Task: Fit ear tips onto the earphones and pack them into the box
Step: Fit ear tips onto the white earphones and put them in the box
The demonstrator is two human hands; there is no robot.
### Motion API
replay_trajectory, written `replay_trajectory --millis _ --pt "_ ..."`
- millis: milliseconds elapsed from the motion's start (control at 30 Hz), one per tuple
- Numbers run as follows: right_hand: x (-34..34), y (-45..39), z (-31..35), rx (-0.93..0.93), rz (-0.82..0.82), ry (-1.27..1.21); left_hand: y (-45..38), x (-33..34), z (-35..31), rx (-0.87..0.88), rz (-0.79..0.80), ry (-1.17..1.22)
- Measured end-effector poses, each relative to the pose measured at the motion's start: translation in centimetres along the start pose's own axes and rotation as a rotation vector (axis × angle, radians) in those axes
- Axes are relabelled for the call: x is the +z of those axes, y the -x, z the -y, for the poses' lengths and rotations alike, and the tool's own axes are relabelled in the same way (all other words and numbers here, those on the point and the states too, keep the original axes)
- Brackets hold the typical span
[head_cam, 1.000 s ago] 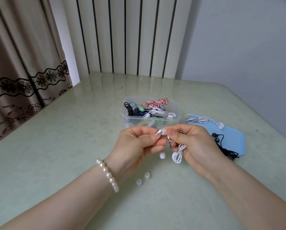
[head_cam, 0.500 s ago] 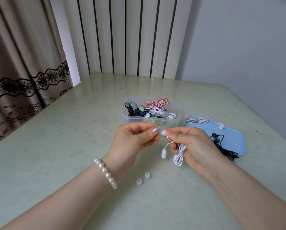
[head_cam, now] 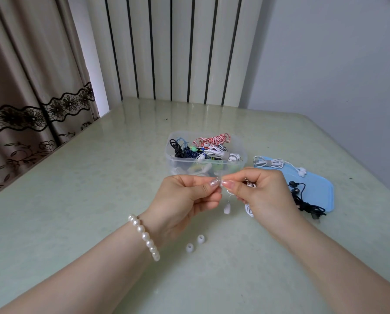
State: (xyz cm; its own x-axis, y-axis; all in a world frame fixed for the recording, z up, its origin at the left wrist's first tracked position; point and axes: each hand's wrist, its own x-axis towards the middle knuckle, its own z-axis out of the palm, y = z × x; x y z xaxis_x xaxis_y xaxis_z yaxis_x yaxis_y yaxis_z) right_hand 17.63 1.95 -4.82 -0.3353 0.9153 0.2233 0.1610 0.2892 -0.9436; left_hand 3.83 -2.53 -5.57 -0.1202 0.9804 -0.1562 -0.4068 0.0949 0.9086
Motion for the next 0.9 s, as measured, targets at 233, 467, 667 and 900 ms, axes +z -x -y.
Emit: replay_trajectory --millis 233,467,667,900 --pt "-0.1 -0.3 -0.3 0.136 -0.051 -0.118 0.0 0.2 0.0 0.095 -0.026 0.002" --pt "-0.5 -0.5 -0.3 0.21 -0.062 -0.204 0.4 0.8 0.6 0.326 -0.054 -0.376" --pt "-0.4 -0.5 -0.2 0.185 -0.059 -0.233 0.5 0.8 0.6 0.254 0.002 -0.218" --pt "-0.6 -0.6 -0.2 0.184 -0.056 -0.235 0.2 0.6 0.5 0.28 0.022 -0.22"
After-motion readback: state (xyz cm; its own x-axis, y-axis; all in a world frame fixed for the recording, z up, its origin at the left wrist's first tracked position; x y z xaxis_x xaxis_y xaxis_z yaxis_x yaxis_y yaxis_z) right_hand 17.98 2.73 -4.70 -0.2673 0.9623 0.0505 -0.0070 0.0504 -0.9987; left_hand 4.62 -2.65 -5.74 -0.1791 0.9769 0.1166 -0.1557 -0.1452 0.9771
